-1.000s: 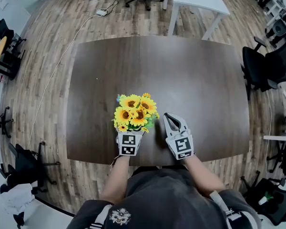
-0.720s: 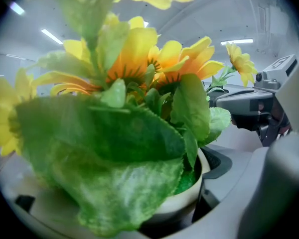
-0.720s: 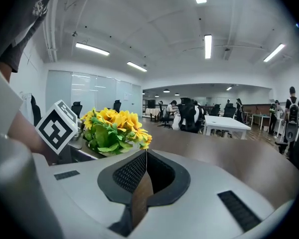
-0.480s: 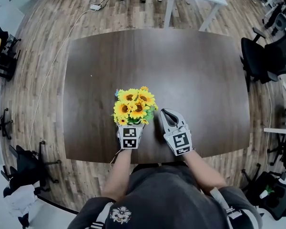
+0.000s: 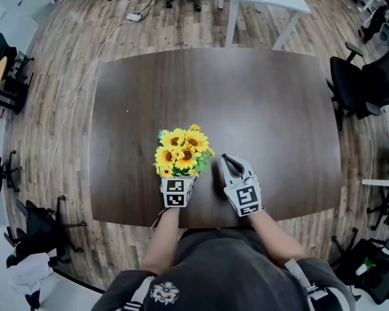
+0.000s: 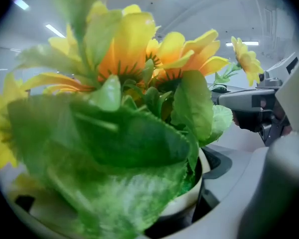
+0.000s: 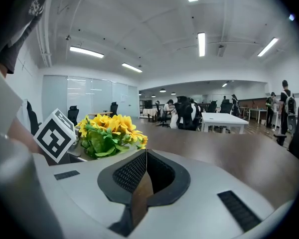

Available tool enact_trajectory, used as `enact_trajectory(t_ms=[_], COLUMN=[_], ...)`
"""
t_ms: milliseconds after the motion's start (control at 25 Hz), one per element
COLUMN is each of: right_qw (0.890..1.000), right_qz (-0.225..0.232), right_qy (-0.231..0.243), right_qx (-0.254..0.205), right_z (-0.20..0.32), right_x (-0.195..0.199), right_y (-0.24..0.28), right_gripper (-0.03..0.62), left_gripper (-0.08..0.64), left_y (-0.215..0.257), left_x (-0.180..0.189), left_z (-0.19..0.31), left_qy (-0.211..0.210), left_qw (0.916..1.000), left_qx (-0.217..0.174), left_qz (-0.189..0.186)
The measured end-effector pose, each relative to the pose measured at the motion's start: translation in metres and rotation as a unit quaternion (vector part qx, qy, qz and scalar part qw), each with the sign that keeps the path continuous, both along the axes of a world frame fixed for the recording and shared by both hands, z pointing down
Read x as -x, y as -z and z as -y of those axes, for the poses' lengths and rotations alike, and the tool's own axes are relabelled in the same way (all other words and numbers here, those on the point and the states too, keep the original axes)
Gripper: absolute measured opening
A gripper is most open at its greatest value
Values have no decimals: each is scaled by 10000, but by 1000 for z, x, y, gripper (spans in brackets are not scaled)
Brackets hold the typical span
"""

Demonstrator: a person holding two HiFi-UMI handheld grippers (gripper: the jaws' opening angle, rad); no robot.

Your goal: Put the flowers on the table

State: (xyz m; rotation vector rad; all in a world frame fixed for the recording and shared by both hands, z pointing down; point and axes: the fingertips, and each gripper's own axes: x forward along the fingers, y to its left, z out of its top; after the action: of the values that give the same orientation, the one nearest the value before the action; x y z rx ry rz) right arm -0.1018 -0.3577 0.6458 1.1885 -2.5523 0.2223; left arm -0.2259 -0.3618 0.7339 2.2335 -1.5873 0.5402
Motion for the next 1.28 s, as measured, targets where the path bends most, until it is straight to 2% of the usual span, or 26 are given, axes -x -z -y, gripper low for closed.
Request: enact_trajectory(t_ms=[360, 560, 680, 840, 1000, 1200, 1280], right_qw=[9997, 9995, 9996, 9996, 9993, 9983, 9978], right_qz=[97, 173, 189, 180, 241, 310, 317], right_qy=[-211, -151, -115, -48, 54, 250, 331], right_qx=[-112, -226, -185, -215, -282, -431, -485], right_z=[6, 4, -1, -8, -14, -23, -25], right_x=[-13, -9, -8, -3, 5, 17, 22], right_y=[7, 21, 23, 24, 33, 48, 56], right_gripper=[23, 23, 23, 23, 23, 23, 23], left_gripper=[551, 551, 548, 485, 382, 193, 81], left_y=[9, 20, 27, 45, 75, 114, 126], left_x=[2, 9, 14, 26, 33, 44, 46], left_z=[-9, -31, -49, -69, -85, -95, -96], left_qy=[126, 318, 380, 480, 606, 892, 963], left_qw=[9998, 9993, 9991, 9984, 9959, 9889, 9855], left_qx=[-163, -119, -122, -303, -660, -1161, -1345], left_qz=[52, -146, -134, -13, 143, 266, 365])
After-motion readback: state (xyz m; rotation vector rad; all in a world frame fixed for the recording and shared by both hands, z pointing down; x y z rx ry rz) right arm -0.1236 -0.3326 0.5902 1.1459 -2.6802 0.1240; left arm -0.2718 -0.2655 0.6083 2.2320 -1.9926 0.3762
